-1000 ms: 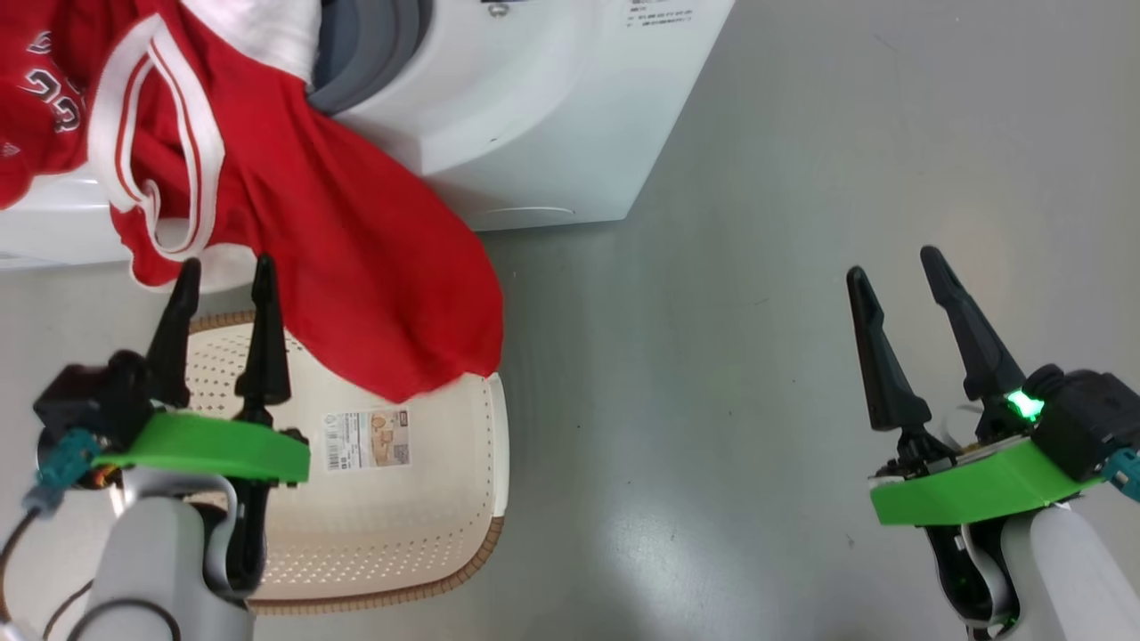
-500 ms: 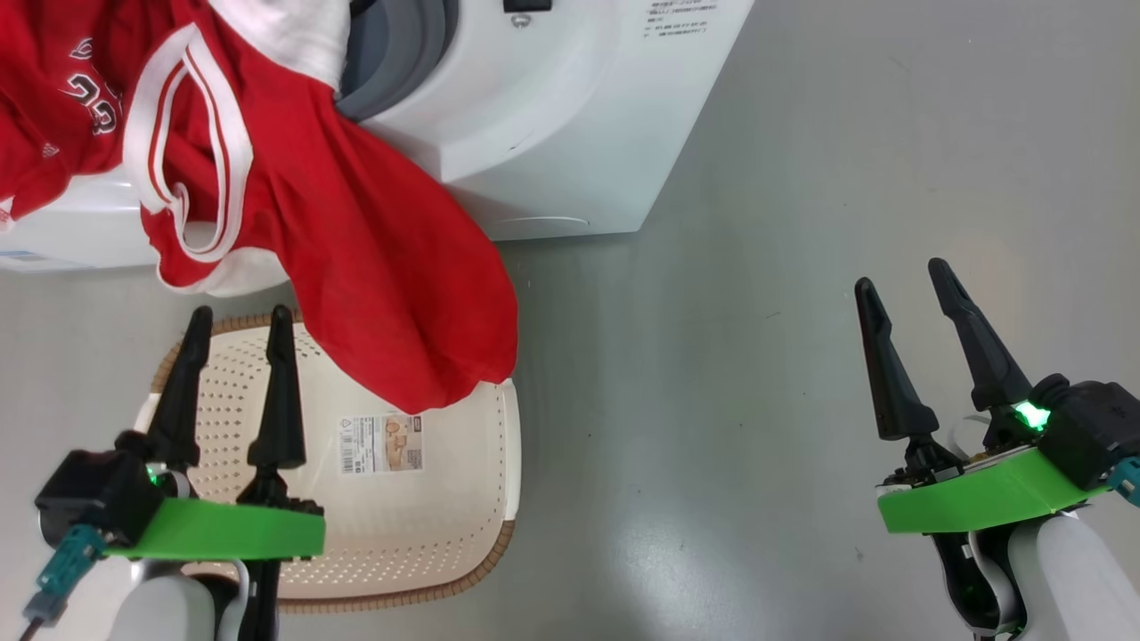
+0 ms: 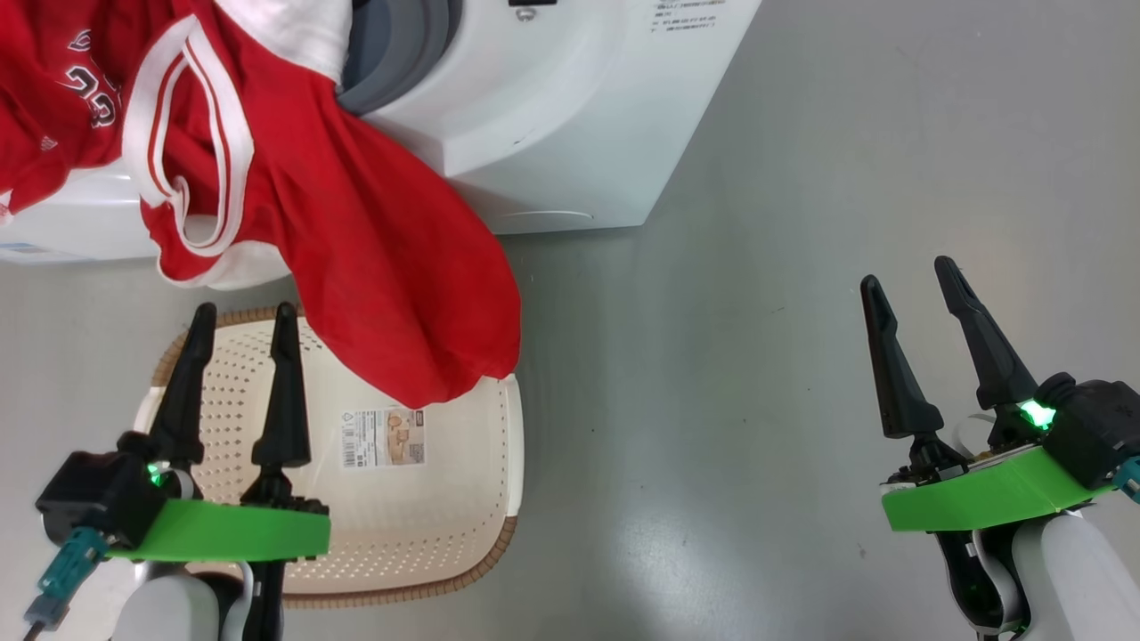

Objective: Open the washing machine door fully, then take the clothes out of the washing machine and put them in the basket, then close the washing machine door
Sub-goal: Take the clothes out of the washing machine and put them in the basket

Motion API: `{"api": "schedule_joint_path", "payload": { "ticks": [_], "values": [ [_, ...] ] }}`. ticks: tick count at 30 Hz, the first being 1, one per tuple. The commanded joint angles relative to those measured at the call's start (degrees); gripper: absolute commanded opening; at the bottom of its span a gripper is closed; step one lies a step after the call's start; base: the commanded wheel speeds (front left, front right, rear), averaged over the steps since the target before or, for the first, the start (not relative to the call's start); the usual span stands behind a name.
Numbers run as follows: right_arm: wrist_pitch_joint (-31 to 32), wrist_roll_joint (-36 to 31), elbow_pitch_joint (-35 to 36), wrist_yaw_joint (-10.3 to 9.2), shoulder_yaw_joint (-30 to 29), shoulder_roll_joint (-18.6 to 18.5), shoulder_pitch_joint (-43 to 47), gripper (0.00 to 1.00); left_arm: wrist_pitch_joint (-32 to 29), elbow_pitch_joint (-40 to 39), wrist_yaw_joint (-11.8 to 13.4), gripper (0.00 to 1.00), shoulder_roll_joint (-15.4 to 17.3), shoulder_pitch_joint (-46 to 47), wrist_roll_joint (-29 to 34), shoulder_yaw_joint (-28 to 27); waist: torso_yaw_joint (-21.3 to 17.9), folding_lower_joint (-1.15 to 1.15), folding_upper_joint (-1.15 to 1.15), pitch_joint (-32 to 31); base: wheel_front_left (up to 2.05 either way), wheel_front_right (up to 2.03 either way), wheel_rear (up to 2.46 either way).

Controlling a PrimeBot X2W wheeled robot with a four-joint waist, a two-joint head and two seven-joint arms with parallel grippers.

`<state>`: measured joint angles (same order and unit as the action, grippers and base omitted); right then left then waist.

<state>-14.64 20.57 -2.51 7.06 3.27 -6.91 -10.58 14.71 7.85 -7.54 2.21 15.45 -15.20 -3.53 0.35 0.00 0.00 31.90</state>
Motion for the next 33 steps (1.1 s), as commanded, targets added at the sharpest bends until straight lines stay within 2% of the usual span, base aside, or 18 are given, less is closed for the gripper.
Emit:
{"api": "schedule_joint_path", "payload": {
  "ticks": [1,7,16,27,33],
  "values": [
    [-0.36,-0.66,1.41,0.43,1.3,-0.22,1.17,1.0,0.29,-1.22,0.05,1.0,0.69,0.14,0.03,-1.51,0.1,0.0,0.0,0.1,0.0,0.0,0.0],
    [-0.36,-0.72,1.16,0.43,1.74,-0.16,0.79,1.0,0.29,0.0,0.05,1.0,1.53,5.38,0.43,-0.29,0.34,0.0,0.0,0.5,0.0,0.0,0.0],
    [-0.36,-0.64,1.04,0.43,2.98,0.15,-0.08,1.0,0.29,8.9,0.05,1.0,6.82,16.95,-1.06,1.86,-0.64,0.0,0.0,1.41,0.0,0.0,0.0],
    [-0.36,-0.38,0.82,0.43,4.0,0.66,-0.8,1.0,0.29,31.63,0.05,1.0,11.78,34.5,-7.3,7.23,-2.21,0.0,0.0,3.0,0.0,0.0,0.0],
    [-0.36,-0.23,0.82,0.43,4.21,0.98,-1.35,1.0,0.29,42.56,0.05,1.0,14.58,43.03,-8.59,9.18,-3.14,0.0,0.0,3.87,0.0,0.0,0.0]
  ]
}}
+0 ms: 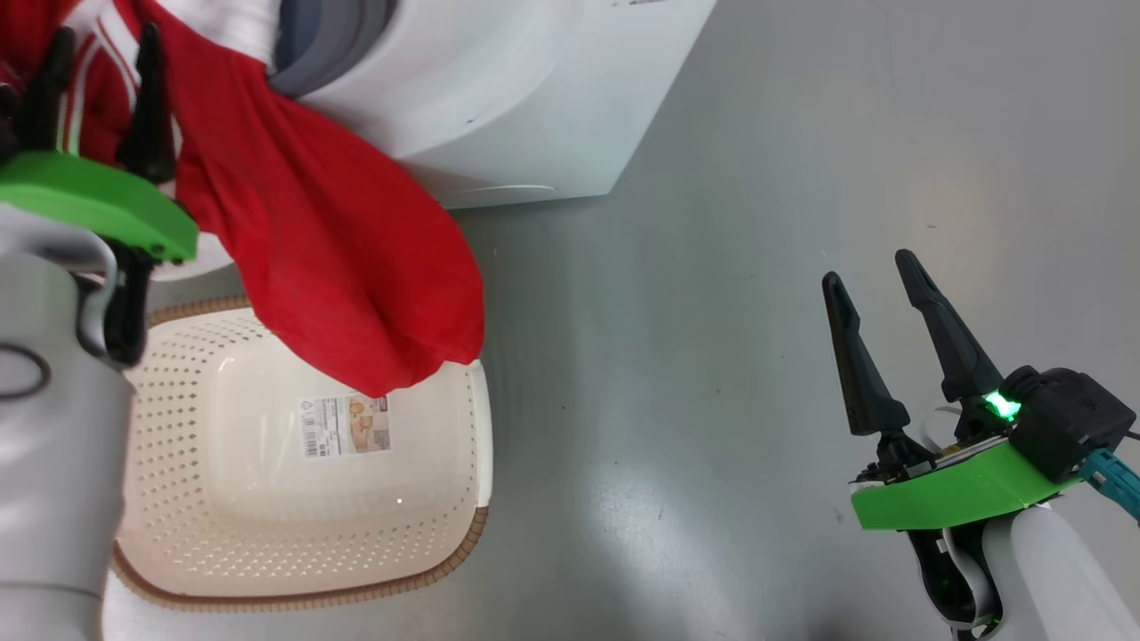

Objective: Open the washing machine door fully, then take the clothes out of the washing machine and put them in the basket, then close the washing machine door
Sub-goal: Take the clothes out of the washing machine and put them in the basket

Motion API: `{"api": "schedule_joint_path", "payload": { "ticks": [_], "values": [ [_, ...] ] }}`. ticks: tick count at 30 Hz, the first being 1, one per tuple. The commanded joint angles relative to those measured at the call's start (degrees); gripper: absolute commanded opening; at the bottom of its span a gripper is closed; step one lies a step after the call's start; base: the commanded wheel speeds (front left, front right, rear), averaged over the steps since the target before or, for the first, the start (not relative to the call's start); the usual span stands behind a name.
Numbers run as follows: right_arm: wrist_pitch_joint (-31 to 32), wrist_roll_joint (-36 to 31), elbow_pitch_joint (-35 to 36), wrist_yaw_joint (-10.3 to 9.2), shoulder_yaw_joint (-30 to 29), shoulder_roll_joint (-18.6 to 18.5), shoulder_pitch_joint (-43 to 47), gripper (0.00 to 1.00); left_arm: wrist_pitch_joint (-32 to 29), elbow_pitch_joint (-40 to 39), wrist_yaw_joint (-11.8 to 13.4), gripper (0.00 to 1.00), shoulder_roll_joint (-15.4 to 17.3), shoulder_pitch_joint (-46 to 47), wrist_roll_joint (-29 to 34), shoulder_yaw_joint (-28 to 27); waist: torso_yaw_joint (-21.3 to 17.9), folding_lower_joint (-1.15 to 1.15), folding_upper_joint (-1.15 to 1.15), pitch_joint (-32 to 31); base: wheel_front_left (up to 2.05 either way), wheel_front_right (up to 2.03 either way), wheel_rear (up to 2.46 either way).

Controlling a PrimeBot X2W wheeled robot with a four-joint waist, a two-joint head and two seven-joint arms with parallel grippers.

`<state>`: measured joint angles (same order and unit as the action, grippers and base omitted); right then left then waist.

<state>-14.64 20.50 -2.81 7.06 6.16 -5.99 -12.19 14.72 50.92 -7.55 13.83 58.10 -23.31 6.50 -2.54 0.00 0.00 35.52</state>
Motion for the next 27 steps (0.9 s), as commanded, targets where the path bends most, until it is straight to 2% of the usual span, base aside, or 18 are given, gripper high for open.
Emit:
{"api": "schedule_joint_path", "payload": {
  "ticks": [1,8,19,20,22,23,24,25,26,27],
  "values": [
    [-0.36,-0.14,1.12,0.43,1.36,0.12,0.2,1.0,0.28,1.34,0.07,1.0,3.33,1.58,-0.61,-0.24,-0.4,0.0,0.0,0.37,0.0,0.0,0.0],
    [-0.36,-0.06,1.12,0.43,1.89,0.35,-0.37,1.0,-0.83,10.81,0.07,1.0,5.28,8.59,-2.51,4.83,-1.37,0.0,0.0,1.3,0.0,0.0,0.0],
    [-0.36,-0.05,1.14,0.43,2.41,0.62,-0.95,1.0,-1.67,17.01,0.07,1.0,6.5,12.68,-5.63,10.77,-2.36,0.0,0.0,2.17,0.0,0.0,0.0],
    [-0.36,-0.06,1.18,0.43,2.43,0.66,-1.0,1.0,-1.72,17.33,0.07,0.92,6.59,12.89,-6.07,11.14,-2.44,0.0,0.0,2.21,0.0,0.0,0.0],
    [-0.36,-0.08,1.24,0.43,2.43,0.7,-1.08,1.0,-1.77,17.76,0.07,0.51,6.77,13.19,-6.78,12.04,-2.55,0.0,0.0,2.26,0.0,0.0,0.0],
    [-0.36,-0.09,1.25,0.43,2.36,0.72,-1.1,1.0,-1.74,17.9,0.07,0.39,6.82,13.29,-7.19,12.42,-2.56,0.0,0.0,2.27,0.0,0.0,0.0],
    [-0.36,-0.11,1.27,0.43,2.3,0.74,-1.11,1.0,-1.7,18.0,0.07,0.21,6.86,13.36,-7.6,12.8,-2.56,0.0,0.0,2.27,0.0,0.0,0.0],
    [-0.36,-0.12,1.28,0.43,2.26,0.75,-1.13,1.0,-1.62,18.03,0.07,0.07,6.87,13.39,-7.99,13.2,-2.55,0.0,0.0,2.27,0.0,0.0,0.0],
    [-0.36,-0.13,1.28,0.43,2.24,0.76,-1.16,1.0,-1.5,17.96,0.07,0.0,6.84,13.35,-8.44,13.57,-2.53,0.0,0.0,2.26,0.0,0.0,0.0],
    [-0.36,-0.14,1.27,0.43,2.2,0.76,-1.19,1.0,-1.37,17.9,0.07,0.0,6.82,13.27,-8.82,13.99,-2.5,0.0,0.0,2.23,0.0,0.0,0.0]
  ]
}}
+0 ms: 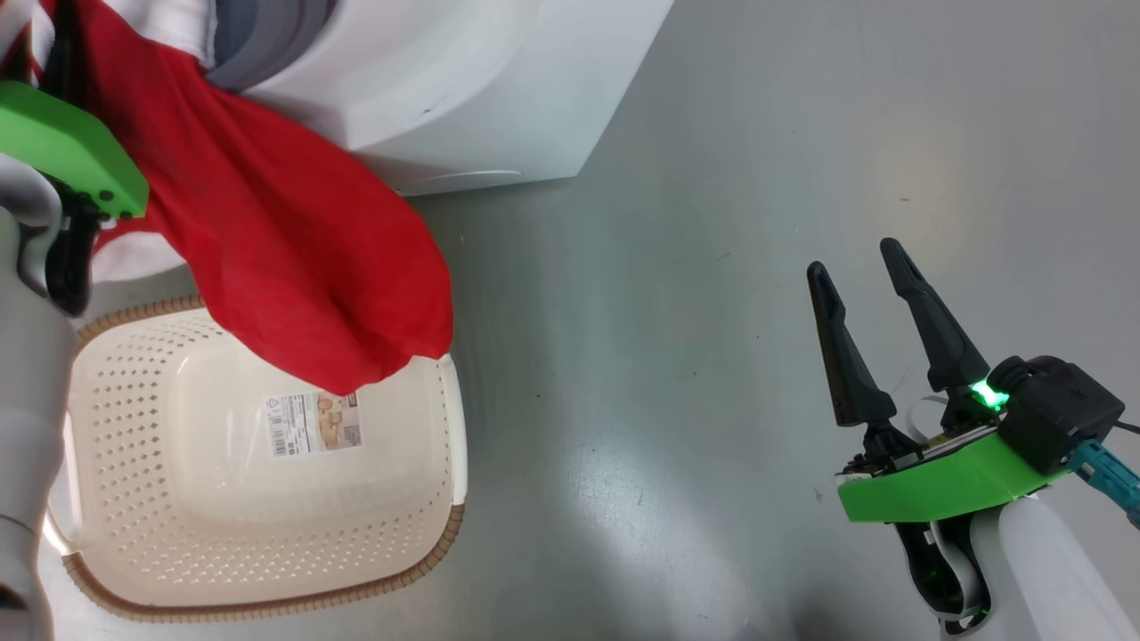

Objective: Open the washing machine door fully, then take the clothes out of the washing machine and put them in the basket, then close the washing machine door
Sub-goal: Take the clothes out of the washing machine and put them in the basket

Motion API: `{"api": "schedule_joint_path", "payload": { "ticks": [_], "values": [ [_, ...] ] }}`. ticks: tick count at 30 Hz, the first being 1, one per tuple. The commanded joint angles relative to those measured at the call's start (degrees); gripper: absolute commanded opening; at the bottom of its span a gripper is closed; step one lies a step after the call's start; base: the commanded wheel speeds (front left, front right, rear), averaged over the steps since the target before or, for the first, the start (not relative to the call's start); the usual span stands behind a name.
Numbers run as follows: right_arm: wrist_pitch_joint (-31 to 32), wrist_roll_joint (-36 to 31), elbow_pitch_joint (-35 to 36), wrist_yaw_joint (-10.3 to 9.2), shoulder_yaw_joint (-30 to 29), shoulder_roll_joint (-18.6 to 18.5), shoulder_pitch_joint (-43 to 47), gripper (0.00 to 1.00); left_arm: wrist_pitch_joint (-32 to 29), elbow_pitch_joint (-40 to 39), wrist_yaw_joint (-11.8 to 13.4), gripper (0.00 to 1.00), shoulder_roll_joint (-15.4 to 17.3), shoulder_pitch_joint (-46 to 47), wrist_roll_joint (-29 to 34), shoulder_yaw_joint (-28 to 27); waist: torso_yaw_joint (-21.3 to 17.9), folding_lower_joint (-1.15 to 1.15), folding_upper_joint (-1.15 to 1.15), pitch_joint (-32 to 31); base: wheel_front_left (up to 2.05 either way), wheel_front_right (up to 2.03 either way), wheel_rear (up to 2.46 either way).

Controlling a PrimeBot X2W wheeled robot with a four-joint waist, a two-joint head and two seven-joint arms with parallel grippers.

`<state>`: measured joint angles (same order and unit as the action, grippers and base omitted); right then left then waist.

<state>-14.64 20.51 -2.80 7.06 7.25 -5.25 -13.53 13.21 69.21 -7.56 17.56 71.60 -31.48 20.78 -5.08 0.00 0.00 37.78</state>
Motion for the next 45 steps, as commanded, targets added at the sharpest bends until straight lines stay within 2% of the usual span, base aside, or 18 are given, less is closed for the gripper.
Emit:
{"api": "schedule_joint_path", "payload": {
  "ticks": [1,10,16,20,25,33,45],
  "values": [
    [-0.36,-0.16,1.25,0.43,1.08,0.02,0.12,1.0,0.28,-0.49,0.08,0.0,3.08,-0.34,-1.03,0.12,0.09,0.0,0.0,-0.08,0.0,0.0,0.0],
    [-0.36,-0.28,1.05,0.43,0.25,0.07,0.47,1.0,1.73,-5.61,0.08,0.0,3.51,-3.61,-4.87,0.26,1.15,0.0,0.0,-1.72,0.0,0.0,0.0],
    [-0.36,-0.27,0.9,0.43,-0.5,-0.14,1.35,1.0,1.77,-16.35,0.15,0.0,3.54,-11.27,-2.62,-7.86,2.48,0.0,0.0,-3.73,0.0,0.0,0.0],
    [-0.36,-0.17,0.84,0.43,-0.98,-0.32,1.94,1.0,1.78,-24.17,0.16,0.0,1.57,-17.45,1.44,-14.8,3.36,0.0,0.0,-5.06,0.0,0.0,0.0],
    [-0.36,-0.14,0.75,0.43,-1.86,-0.55,3.04,1.0,1.78,-35.1,0.11,0.0,-3.03,-26.69,8.37,-22.97,4.4,0.0,0.0,-7.18,0.0,0.0,0.0],
    [-0.36,-0.09,0.65,0.43,-2.93,-0.58,5.04,1.0,1.78,-47.48,0.09,0.0,-6.95,-37.4,12.15,-26.02,5.3,0.0,0.0,-9.87,0.0,0.0,0.0],
    [-0.36,0.17,0.25,0.43,-2.94,-0.49,6.89,1.0,1.78,-63.99,0.08,0.0,-10.43,-51.75,14.51,-29.14,5.91,0.0,0.0,-12.79,0.0,0.0,0.0]
  ]
}}
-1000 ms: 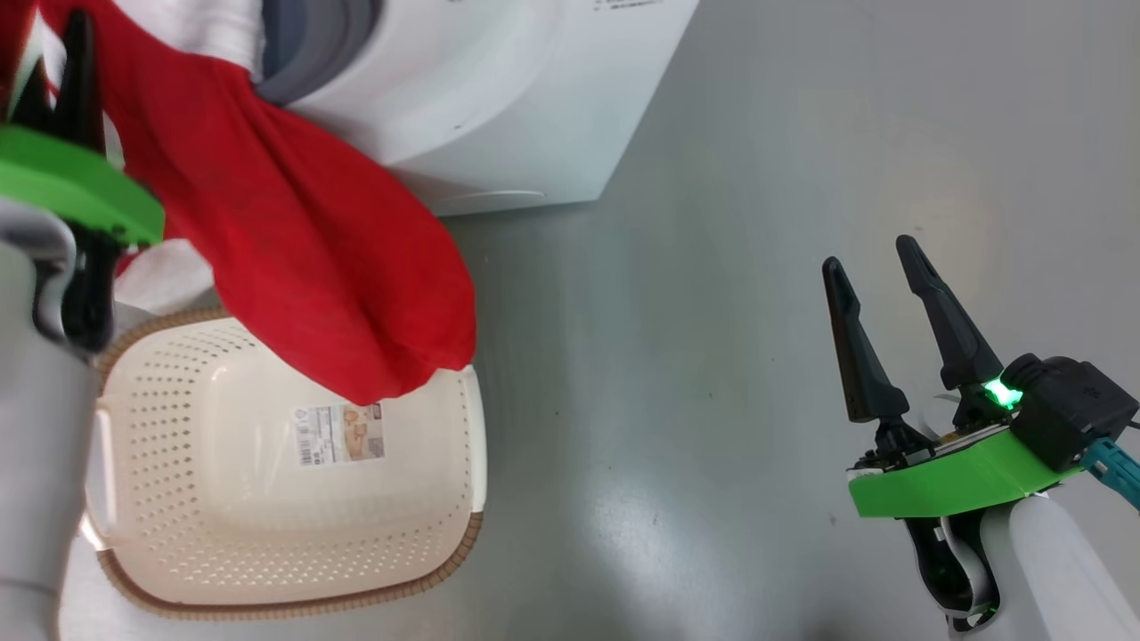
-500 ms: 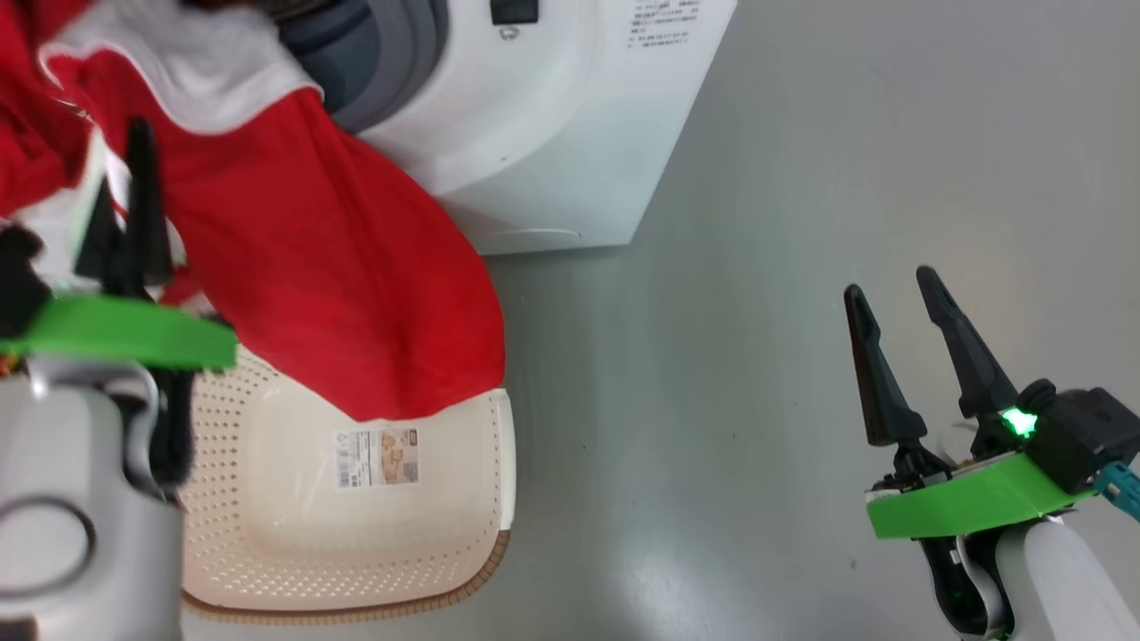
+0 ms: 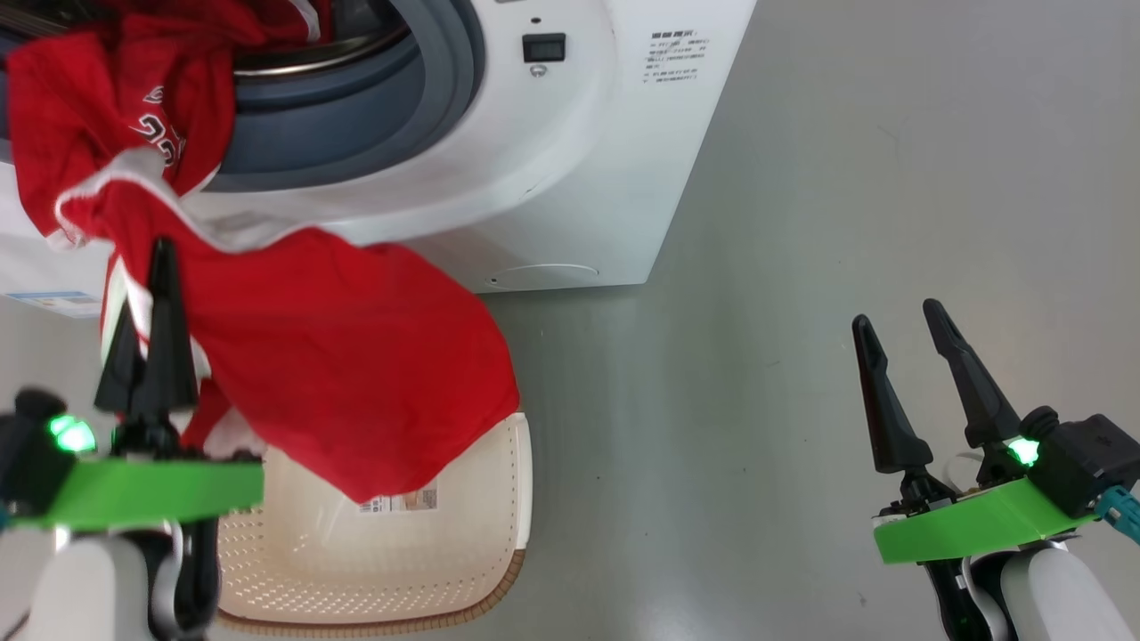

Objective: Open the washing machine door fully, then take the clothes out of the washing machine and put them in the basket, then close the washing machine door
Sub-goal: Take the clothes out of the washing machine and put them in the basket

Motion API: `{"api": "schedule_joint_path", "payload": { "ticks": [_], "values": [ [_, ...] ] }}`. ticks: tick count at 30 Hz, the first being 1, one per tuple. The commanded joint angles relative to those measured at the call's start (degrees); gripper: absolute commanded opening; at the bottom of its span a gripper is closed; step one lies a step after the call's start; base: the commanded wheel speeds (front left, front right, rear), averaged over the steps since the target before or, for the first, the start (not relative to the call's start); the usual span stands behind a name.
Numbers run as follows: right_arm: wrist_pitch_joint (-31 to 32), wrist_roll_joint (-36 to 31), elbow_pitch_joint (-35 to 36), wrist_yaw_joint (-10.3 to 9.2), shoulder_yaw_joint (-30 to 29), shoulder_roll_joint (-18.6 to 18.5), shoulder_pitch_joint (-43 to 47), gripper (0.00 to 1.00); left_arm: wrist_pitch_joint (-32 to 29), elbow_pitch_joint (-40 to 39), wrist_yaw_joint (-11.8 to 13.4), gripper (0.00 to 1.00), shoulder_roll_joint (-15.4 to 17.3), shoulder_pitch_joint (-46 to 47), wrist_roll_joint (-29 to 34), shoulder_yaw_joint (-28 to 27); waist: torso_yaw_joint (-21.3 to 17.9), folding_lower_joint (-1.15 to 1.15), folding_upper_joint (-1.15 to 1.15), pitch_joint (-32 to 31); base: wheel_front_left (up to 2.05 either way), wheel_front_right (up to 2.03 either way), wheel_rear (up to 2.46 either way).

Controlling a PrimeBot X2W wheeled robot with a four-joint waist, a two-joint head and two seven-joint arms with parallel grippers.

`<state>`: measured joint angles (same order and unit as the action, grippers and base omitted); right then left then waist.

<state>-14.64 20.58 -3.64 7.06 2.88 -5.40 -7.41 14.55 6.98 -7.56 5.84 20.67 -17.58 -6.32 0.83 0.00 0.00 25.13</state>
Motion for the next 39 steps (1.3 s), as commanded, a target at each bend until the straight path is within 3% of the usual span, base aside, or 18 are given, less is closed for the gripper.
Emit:
{"api": "schedule_joint_path", "payload": {
  "ticks": [1,11,17,28,39],
  "values": [
    [-0.36,0.14,1.09,0.43,1.5,-0.32,0.82,1.0,0.44,-2.82,0.08,0.0,1.01,-1.94,0.7,-2.26,-0.04,0.0,0.0,-0.24,0.0,0.0,0.0],
    [-0.36,0.34,0.91,0.43,1.67,-0.42,1.22,1.0,0.44,-8.33,0.08,0.0,-1.43,-9.73,2.25,-4.02,0.07,0.0,0.0,-0.62,0.0,0.0,0.0],
    [-0.36,0.3,1.13,0.43,1.67,-0.55,0.88,1.0,0.45,-6.93,0.08,0.0,-1.97,-11.09,1.82,-4.53,0.04,0.0,0.0,0.14,0.0,0.0,0.0],
    [-0.36,0.28,1.18,0.43,2.01,-0.4,-0.41,1.0,0.45,7.39,0.08,0.0,-2.45,-9.65,1.02,0.6,-1.03,0.0,0.0,2.25,0.0,0.0,0.0],
    [-0.36,0.08,1.77,0.43,1.79,-0.24,-1.81,1.0,0.45,26.49,0.08,0.0,-1.53,-0.48,-1.83,6.02,-2.18,0.0,0.0,5.61,0.0,0.0,0.0]
  ]
}}
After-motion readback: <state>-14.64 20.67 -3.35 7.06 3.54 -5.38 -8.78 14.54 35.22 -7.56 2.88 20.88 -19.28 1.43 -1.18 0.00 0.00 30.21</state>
